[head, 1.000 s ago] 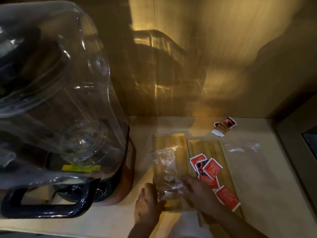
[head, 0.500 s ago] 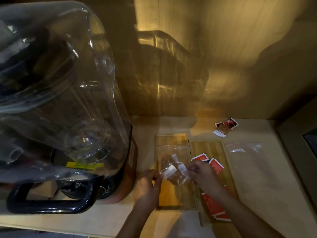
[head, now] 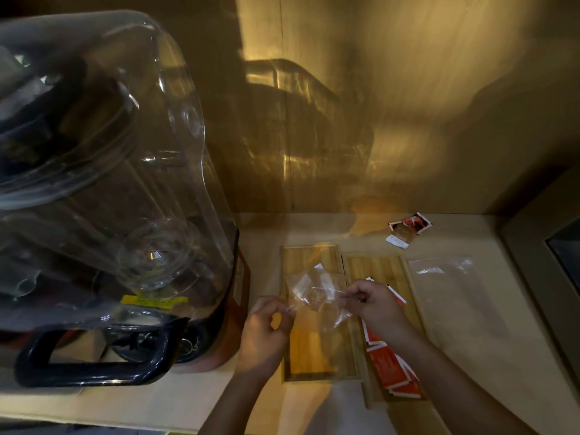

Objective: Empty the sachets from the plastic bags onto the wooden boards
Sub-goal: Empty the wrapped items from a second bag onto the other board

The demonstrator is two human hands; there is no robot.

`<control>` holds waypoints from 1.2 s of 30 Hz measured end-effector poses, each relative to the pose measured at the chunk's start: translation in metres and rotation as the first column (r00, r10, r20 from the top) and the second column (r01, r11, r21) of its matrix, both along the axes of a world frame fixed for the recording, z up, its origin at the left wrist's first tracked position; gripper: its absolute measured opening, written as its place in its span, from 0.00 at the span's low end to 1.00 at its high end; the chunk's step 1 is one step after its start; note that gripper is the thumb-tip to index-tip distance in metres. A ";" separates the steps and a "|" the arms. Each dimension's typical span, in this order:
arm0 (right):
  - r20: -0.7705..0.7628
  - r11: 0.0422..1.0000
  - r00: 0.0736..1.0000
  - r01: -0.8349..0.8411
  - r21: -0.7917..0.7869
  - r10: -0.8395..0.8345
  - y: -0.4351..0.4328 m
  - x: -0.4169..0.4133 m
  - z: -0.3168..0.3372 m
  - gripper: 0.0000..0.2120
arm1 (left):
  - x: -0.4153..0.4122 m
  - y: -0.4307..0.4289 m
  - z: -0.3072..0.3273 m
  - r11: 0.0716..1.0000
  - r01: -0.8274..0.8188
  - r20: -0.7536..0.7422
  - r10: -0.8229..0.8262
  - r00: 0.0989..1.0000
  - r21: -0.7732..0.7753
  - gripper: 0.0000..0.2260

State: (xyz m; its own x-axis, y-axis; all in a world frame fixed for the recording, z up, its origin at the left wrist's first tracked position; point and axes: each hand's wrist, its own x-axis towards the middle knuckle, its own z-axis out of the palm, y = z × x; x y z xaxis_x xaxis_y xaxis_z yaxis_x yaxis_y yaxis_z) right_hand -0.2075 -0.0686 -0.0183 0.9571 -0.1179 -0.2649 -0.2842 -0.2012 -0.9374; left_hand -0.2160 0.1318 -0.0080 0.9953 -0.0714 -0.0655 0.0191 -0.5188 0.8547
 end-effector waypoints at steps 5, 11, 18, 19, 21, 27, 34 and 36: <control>0.009 0.992 0.999 0.041 0.123 -0.042 0.003 -0.001 0.012 0.13 | 0.000 -0.003 0.008 0.986 0.000 -0.030 -0.005 1.000 -0.167 0.06; 0.026 0.988 1.000 -0.006 0.152 0.002 0.005 0.008 0.036 0.10 | 0.012 -0.003 0.025 0.887 -0.019 -0.100 -0.031 0.994 -0.462 0.08; 0.087 0.990 0.996 -0.013 0.140 0.001 0.012 0.018 0.057 0.10 | 0.031 -0.005 0.030 0.905 0.004 -0.036 -0.022 0.999 -0.425 0.08; 0.100 0.990 0.995 -0.012 0.142 -0.003 0.012 0.019 0.059 0.10 | 0.033 -0.005 0.031 0.908 0.000 -0.032 -0.015 0.999 -0.419 0.08; 0.115 0.989 0.993 -0.010 0.148 -0.007 0.012 0.021 0.062 0.09 | 0.035 -0.007 0.034 0.910 -0.026 -0.027 0.016 0.999 -0.413 0.09; 0.154 0.978 0.987 0.006 0.208 -0.038 0.009 0.024 0.069 0.09 | 0.036 -0.010 0.052 0.916 -0.044 0.014 0.054 0.998 -0.398 0.09; 0.199 0.975 0.980 -0.014 0.221 -0.031 0.004 0.024 0.081 0.12 | 0.035 -0.015 0.077 0.923 0.008 0.101 0.033 0.994 -0.384 0.11; 0.207 0.977 0.978 -0.012 0.214 -0.033 0.002 0.023 0.085 0.11 | 0.035 -0.017 0.082 0.923 0.018 0.110 0.026 0.994 -0.384 0.11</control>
State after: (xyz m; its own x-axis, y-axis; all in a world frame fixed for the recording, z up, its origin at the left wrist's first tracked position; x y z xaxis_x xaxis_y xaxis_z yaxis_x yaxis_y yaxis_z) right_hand -0.1842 -0.0663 0.0672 0.9927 -0.0904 -0.0802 -0.0795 0.0118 -0.9968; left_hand -0.1810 0.1146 0.0736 0.9949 -0.0653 0.0765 -0.0856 -0.1511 0.9848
